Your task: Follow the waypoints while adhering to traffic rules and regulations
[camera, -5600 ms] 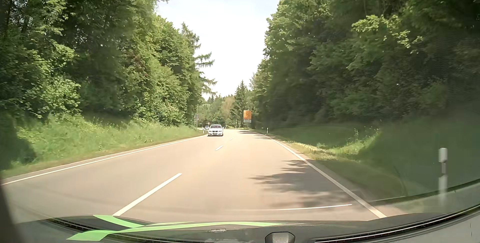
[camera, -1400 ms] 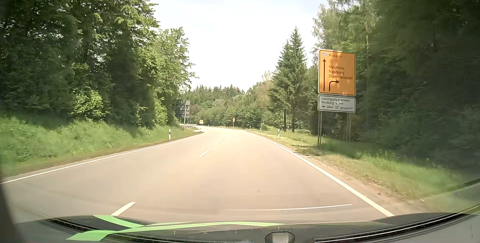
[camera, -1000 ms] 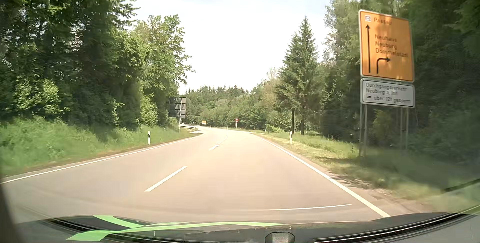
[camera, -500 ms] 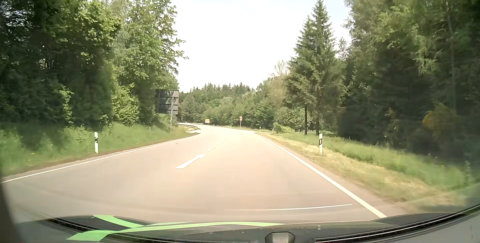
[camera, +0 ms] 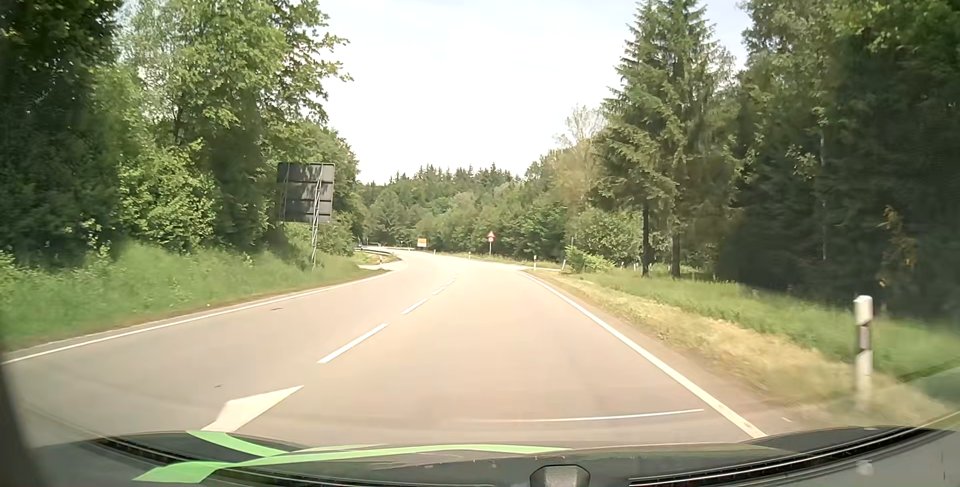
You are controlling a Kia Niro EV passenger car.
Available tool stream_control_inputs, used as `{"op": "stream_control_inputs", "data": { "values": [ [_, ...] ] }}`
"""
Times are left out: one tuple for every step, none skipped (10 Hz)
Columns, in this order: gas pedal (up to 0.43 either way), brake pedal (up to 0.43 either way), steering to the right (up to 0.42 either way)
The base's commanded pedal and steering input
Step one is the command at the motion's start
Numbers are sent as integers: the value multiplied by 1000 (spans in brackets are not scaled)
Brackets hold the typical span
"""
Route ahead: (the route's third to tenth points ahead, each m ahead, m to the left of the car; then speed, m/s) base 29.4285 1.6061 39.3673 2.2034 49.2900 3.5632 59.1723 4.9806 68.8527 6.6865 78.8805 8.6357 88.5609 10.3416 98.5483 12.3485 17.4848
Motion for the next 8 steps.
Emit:
{"op": "stream_control_inputs", "data": {
  "values": [
    [150, 0, -13],
    [150, 0, -13],
    [138, 0, -13],
    [138, 0, -13],
    [138, 0, -14],
    [138, 0, -13],
    [138, 0, -13],
    [138, 0, -13]
  ]
}}
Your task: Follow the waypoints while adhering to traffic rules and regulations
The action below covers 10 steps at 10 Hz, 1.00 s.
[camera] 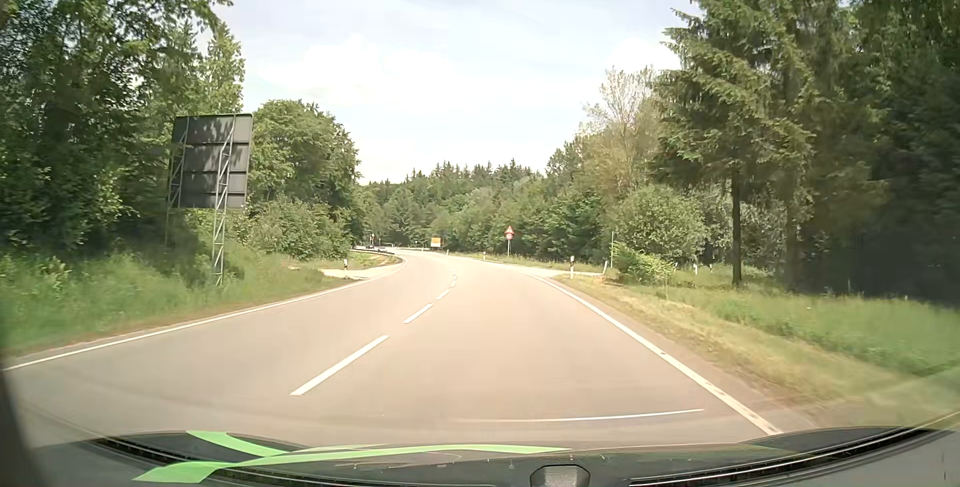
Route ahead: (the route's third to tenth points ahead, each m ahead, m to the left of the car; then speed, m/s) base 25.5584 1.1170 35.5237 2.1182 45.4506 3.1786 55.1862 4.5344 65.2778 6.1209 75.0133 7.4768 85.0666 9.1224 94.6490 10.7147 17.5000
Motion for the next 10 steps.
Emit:
{"op": "stream_control_inputs", "data": {
  "values": [
    [130, 0, -13],
    [118, 0, -13],
    [118, 0, -14],
    [118, 0, -14],
    [118, 0, -13],
    [118, 0, -14],
    [118, 0, -13],
    [118, 0, -13],
    [110, 0, -13],
    [110, 0, -13]
  ]
}}
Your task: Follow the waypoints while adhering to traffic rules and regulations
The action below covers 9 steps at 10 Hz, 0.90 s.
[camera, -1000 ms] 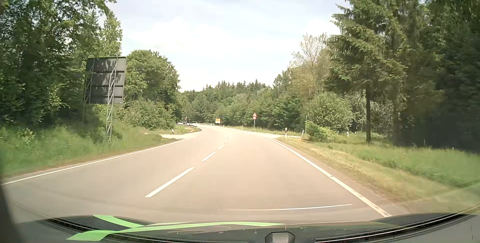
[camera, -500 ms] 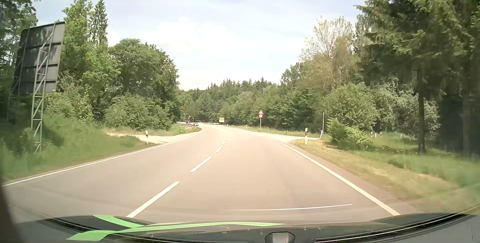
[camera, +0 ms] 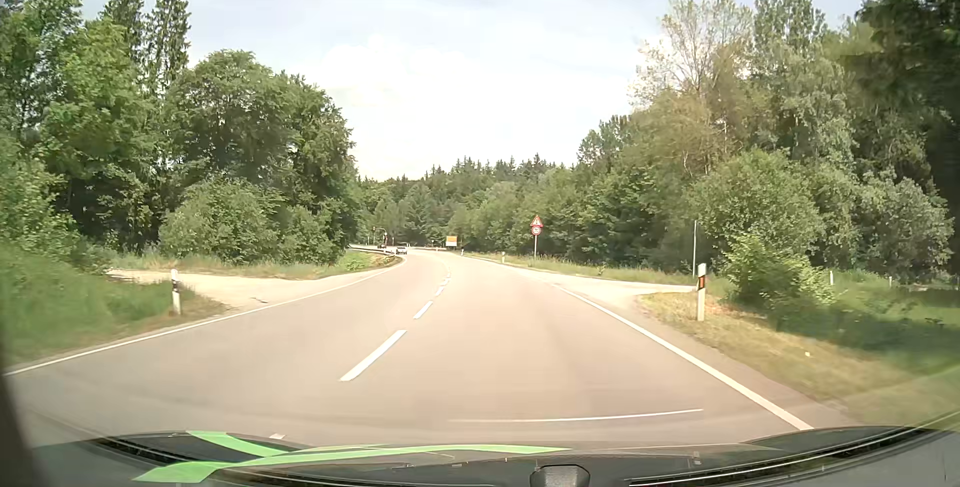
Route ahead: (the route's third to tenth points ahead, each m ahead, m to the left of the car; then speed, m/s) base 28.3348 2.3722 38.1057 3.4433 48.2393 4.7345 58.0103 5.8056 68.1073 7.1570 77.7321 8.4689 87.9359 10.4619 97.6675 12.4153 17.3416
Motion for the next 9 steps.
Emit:
{"op": "stream_control_inputs", "data": {
  "values": [
    [110, 0, -13],
    [98, 0, -13],
    [98, 0, -13],
    [98, 0, -13],
    [98, 0, -13],
    [87, 0, -13],
    [87, 0, -14],
    [87, 0, -15],
    [87, 0, -16]
  ]
}}
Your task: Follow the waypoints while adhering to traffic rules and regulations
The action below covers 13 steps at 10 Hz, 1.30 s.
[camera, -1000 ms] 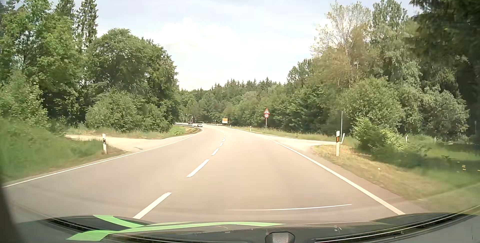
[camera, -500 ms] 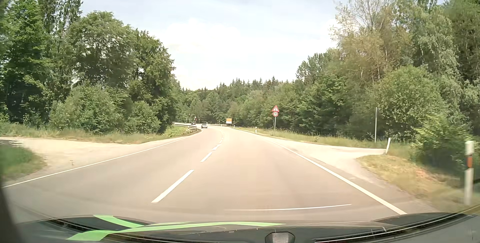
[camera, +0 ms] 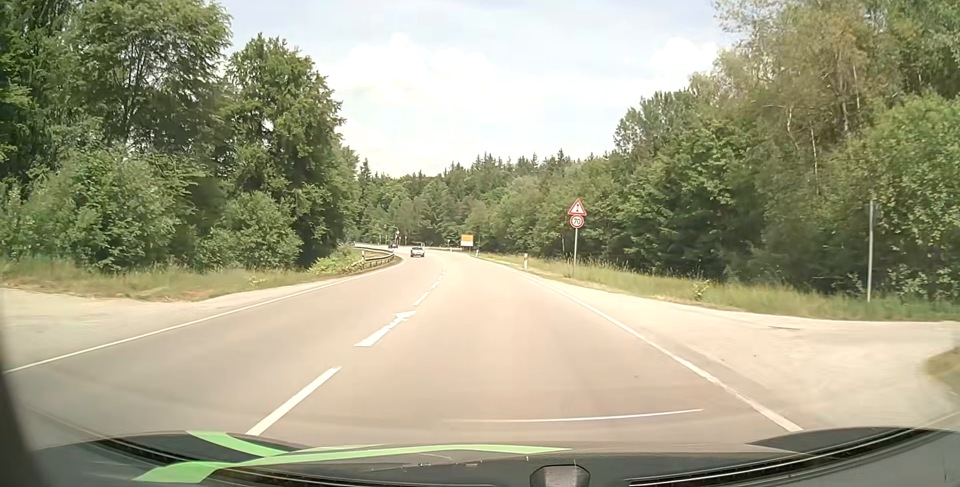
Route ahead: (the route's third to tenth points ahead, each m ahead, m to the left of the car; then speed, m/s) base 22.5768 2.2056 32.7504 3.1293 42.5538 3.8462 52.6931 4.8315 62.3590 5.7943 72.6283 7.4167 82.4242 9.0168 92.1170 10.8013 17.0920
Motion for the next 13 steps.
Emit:
{"op": "stream_control_inputs", "data": {
  "values": [
    [87, 0, -16],
    [87, 0, -16],
    [87, 0, -16],
    [87, 0, -16],
    [87, 0, -16],
    [87, 0, -16],
    [87, 0, -17],
    [79, 0, -17],
    [79, 0, -17],
    [79, 0, -17],
    [79, 0, -16],
    [79, 0, -15],
    [67, 0, -15]
  ]
}}
